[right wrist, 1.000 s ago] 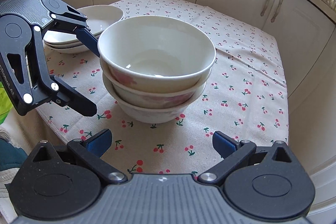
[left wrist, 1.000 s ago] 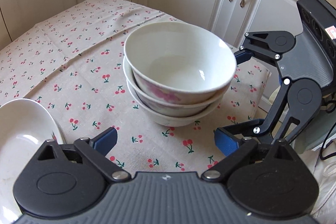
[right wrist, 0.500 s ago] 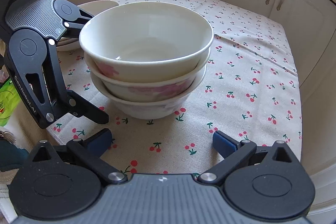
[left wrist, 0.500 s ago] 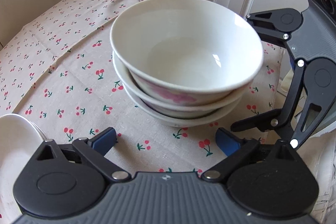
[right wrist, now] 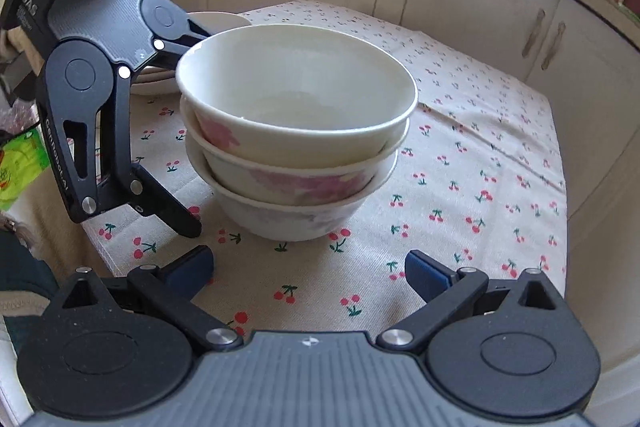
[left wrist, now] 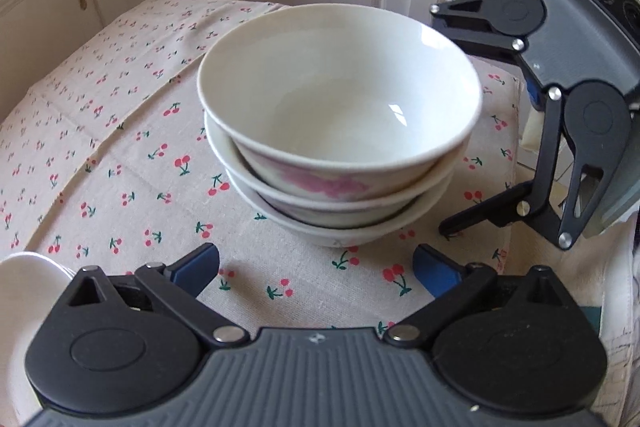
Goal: Organize plates and bowls
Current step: 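Lift the bowl stack with both grippers and carry it over the plate stack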
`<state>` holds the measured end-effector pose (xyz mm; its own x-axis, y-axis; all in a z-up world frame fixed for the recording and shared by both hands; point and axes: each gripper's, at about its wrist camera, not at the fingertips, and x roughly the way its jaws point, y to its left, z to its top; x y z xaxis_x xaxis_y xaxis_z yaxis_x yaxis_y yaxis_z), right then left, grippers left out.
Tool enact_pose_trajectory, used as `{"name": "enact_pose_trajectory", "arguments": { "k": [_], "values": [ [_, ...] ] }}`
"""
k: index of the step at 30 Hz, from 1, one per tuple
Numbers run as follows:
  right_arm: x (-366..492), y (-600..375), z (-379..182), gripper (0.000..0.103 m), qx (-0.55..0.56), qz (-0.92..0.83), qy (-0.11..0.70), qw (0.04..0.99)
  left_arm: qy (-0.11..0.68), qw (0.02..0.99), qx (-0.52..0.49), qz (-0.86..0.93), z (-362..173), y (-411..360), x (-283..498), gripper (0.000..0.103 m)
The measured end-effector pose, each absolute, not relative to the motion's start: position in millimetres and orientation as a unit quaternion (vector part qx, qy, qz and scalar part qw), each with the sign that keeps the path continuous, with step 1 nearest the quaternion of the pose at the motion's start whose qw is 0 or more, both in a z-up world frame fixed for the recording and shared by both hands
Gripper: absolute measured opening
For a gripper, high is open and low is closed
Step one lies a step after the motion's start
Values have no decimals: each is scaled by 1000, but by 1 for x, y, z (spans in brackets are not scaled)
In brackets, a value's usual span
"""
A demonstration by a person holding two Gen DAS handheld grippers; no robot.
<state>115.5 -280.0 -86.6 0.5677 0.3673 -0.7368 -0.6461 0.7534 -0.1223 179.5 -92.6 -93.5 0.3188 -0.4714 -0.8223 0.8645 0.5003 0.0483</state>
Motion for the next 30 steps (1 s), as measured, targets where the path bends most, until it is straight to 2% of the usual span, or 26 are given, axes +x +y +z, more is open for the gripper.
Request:
{"name": "enact_pose_trajectory", "arguments": {
  "k": [15, 20, 30],
  "values": [
    [140, -282, -64, 102, -222, 398, 336, 824, 357, 743, 253, -506, -79, -90, 196, 100],
    [151, -284, -60, 99, -210, 404, 341, 822, 350, 738, 254, -518, -79, -92, 198, 94],
    [156, -281, -60, 93, -215, 423, 356, 805, 338, 728, 261, -536, -74, -90, 197, 91]
  ]
}}
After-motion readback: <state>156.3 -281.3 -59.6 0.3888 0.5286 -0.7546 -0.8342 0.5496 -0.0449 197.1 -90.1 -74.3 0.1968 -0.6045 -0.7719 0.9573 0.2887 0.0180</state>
